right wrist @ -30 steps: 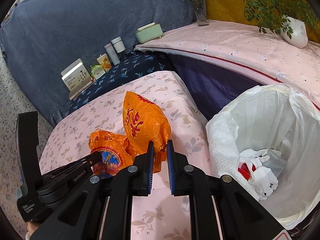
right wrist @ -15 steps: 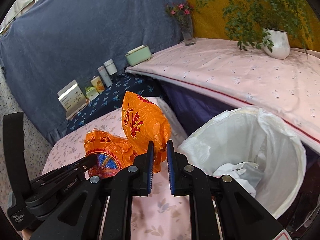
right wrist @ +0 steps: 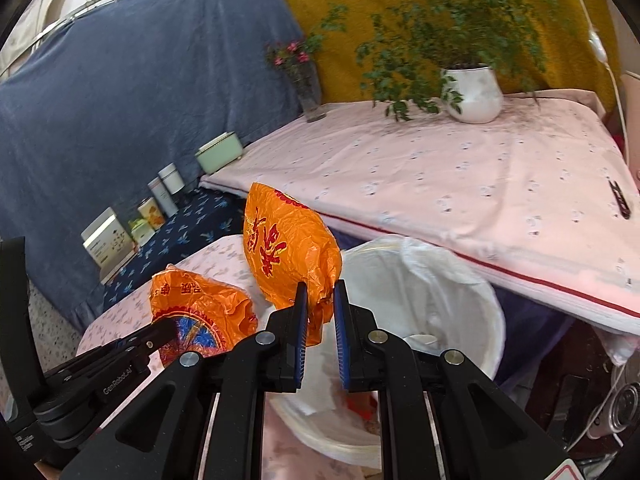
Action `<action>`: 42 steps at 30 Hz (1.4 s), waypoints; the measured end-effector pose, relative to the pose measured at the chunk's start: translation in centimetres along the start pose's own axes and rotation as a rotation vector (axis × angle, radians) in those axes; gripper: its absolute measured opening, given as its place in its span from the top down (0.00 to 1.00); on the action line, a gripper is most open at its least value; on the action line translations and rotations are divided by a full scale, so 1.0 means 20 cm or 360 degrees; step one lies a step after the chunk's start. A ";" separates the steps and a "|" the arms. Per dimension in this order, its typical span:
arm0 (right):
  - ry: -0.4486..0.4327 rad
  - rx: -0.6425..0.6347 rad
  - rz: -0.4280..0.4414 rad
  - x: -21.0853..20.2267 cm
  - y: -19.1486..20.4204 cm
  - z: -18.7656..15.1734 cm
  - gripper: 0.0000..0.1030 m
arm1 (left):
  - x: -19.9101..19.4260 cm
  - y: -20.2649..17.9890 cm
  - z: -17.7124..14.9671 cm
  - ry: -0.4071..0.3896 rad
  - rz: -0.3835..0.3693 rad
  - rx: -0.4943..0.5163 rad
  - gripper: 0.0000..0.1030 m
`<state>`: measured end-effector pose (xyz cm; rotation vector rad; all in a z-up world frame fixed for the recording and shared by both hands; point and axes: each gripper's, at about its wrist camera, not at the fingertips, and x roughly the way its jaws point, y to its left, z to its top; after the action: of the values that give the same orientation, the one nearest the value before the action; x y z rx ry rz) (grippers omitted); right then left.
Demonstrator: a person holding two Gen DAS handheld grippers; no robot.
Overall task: Collect trash
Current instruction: 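Carry both orange packets over the white bin and open both tools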
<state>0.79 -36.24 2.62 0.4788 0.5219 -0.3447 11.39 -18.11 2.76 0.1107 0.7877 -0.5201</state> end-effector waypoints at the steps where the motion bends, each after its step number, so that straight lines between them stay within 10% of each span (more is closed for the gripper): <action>1: -0.0005 0.0011 -0.0012 -0.01 -0.02 0.00 0.88 | 0.00 -0.02 0.00 0.0001 -0.0008 0.0009 0.90; 16: -0.0024 0.0085 -0.0130 -0.08 -0.24 -0.02 0.87 | 0.05 -0.30 0.01 0.0034 -0.0128 0.0117 0.86; 23: -0.0007 0.0078 -0.0136 -0.06 -0.24 -0.02 0.82 | 0.04 -0.30 0.01 -0.0001 -0.0093 0.0112 0.53; 42: 0.0048 -0.0045 -0.0121 0.02 -0.09 -0.01 0.63 | -0.05 -0.10 -0.07 -0.0021 0.0058 -0.0022 0.39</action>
<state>0.29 -37.76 1.58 0.4382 0.5746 -0.4029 8.91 -19.15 2.70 0.1087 0.7749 -0.4803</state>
